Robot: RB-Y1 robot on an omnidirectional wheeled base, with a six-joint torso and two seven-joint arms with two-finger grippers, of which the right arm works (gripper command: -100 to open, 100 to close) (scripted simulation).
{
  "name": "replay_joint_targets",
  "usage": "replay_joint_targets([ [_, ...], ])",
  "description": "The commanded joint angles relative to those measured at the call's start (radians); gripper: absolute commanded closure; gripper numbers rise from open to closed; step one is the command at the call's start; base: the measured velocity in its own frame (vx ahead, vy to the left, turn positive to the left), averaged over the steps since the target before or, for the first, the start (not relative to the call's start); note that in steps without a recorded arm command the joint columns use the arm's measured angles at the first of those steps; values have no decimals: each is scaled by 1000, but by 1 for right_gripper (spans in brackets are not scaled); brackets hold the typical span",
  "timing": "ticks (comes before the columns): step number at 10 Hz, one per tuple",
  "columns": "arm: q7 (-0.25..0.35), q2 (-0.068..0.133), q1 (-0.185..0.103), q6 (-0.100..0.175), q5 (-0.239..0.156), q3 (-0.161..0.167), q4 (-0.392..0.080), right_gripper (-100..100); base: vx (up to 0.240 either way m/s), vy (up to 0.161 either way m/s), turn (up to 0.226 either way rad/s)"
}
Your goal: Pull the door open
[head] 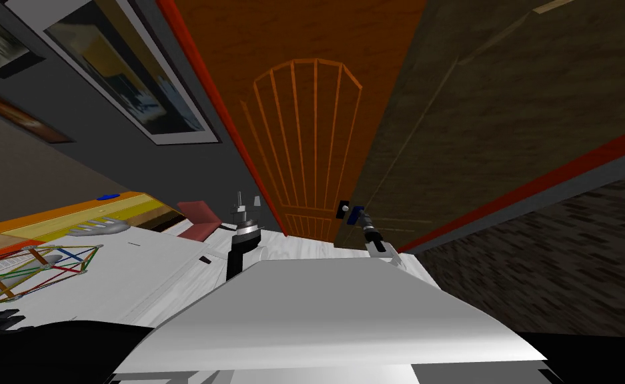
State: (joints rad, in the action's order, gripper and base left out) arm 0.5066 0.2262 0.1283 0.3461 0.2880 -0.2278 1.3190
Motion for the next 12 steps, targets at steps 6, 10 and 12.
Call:
replay_joint_targets([
  [6,13,25,39,0,-3,-22,-10,100,-112,-45,-34],
  [10,47,34,57,30,12,24,20,-100,-208,-33,55],
  [12,67,40,69,44,21,51,42,-100,-189,-5,89],
])
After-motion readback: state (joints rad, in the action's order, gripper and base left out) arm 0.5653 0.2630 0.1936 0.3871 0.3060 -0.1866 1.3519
